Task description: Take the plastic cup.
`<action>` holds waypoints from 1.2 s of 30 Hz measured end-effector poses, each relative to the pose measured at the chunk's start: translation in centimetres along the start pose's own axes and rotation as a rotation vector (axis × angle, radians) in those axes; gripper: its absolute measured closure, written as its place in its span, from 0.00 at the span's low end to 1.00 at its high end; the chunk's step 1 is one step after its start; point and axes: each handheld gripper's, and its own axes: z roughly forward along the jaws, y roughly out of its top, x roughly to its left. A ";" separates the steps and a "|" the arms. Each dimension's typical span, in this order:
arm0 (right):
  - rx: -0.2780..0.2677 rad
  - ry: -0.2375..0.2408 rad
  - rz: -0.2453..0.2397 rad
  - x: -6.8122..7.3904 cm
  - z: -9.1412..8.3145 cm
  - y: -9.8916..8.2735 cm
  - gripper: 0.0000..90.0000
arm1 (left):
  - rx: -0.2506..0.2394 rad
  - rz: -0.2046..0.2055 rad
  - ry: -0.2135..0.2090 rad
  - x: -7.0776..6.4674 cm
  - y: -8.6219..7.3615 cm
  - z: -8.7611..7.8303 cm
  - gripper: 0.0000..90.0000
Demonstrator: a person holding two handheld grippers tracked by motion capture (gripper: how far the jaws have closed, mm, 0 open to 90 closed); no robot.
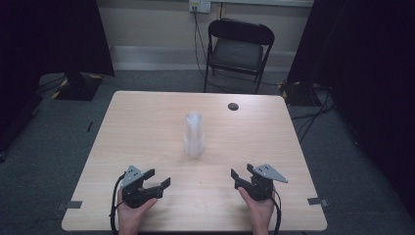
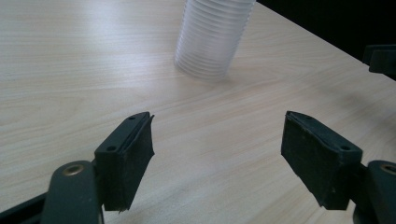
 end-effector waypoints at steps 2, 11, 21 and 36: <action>0.001 0.010 -0.004 0.1 0.0 0.0 0.36 | -0.004 -0.005 0.004 0.0 0.1 0.0 0.27; 0.006 0.053 -0.009 0.9 -0.1 0.0 0.36 | -0.026 -0.004 0.005 0.1 0.9 -0.1 0.26; -0.011 0.065 -0.015 1.2 -0.6 0.1 0.36 | -0.045 0.040 -0.023 -0.5 2.3 0.0 0.20; -0.014 0.103 -0.015 1.9 -0.6 0.1 0.35 | -0.059 0.091 -0.055 -1.6 4.9 0.9 0.26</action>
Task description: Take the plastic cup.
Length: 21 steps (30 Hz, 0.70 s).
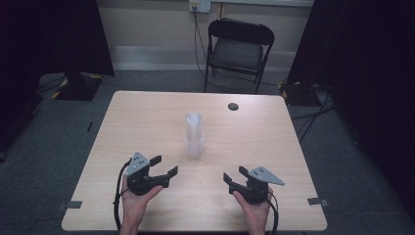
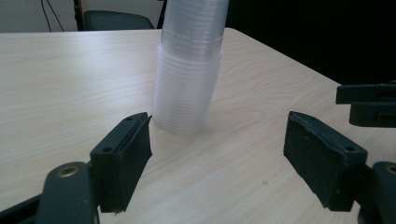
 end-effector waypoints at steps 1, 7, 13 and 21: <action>0.000 0.003 -0.005 0.1 0.0 0.0 0.35 | 0.000 0.000 0.000 0.0 0.0 0.0 0.25; -0.001 0.009 -0.004 0.3 -0.2 0.1 0.35 | -0.011 0.003 -0.017 -0.1 1.2 0.8 0.21; -0.005 0.013 -0.007 0.4 -0.3 0.1 0.35 | -0.004 0.011 -0.014 0.0 2.5 1.7 0.19; -0.003 0.032 0.014 0.3 -0.2 -0.2 0.35 | -0.023 0.056 -0.011 0.0 4.5 2.3 0.22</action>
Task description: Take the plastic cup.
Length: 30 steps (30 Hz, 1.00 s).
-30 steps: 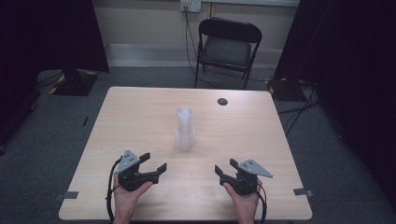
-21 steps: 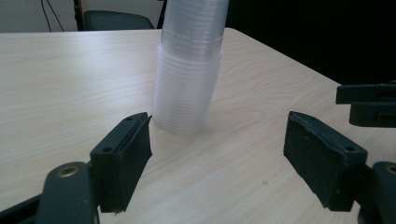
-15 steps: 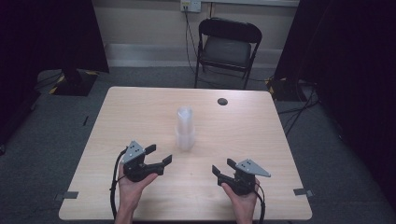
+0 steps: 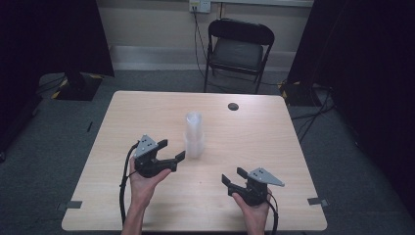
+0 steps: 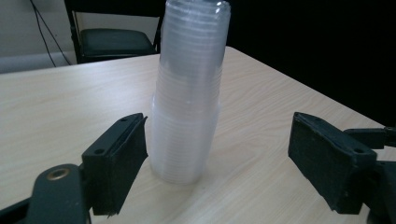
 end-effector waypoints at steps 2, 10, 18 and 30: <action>0.000 -0.001 -0.007 0.1 0.0 0.0 0.35 | -0.001 0.013 -0.004 0.0 0.5 0.2 0.20; 0.001 0.005 -0.025 0.5 0.0 0.2 0.35 | -0.004 0.009 -0.013 0.2 1.5 1.2 0.19; 0.004 0.011 -0.038 0.8 0.1 0.4 0.35 | -0.012 0.029 -0.011 0.9 2.8 2.6 0.20; 0.009 0.012 -0.041 1.0 0.1 0.5 0.35 | 0.013 0.081 -0.002 1.2 3.8 4.5 0.24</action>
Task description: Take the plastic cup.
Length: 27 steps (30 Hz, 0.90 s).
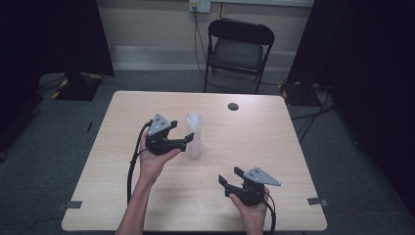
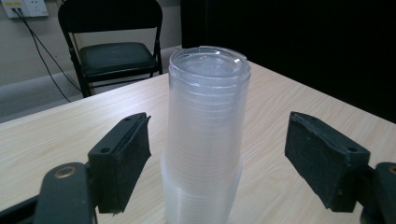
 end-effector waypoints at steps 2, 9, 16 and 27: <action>0.002 0.003 -0.002 0.0 0.0 0.0 0.35 | 0.000 -0.005 0.005 0.1 0.2 0.4 0.24; 0.003 0.006 -0.006 0.1 0.0 0.1 0.35 | 0.024 0.003 0.006 0.1 1.3 1.9 0.24; 0.009 0.008 -0.003 0.1 0.1 0.0 0.35 | 0.013 0.017 0.017 0.3 2.3 2.5 0.25; 0.004 0.004 0.004 -0.1 0.0 -0.1 0.33 | 0.037 0.054 0.028 0.6 2.7 4.4 0.27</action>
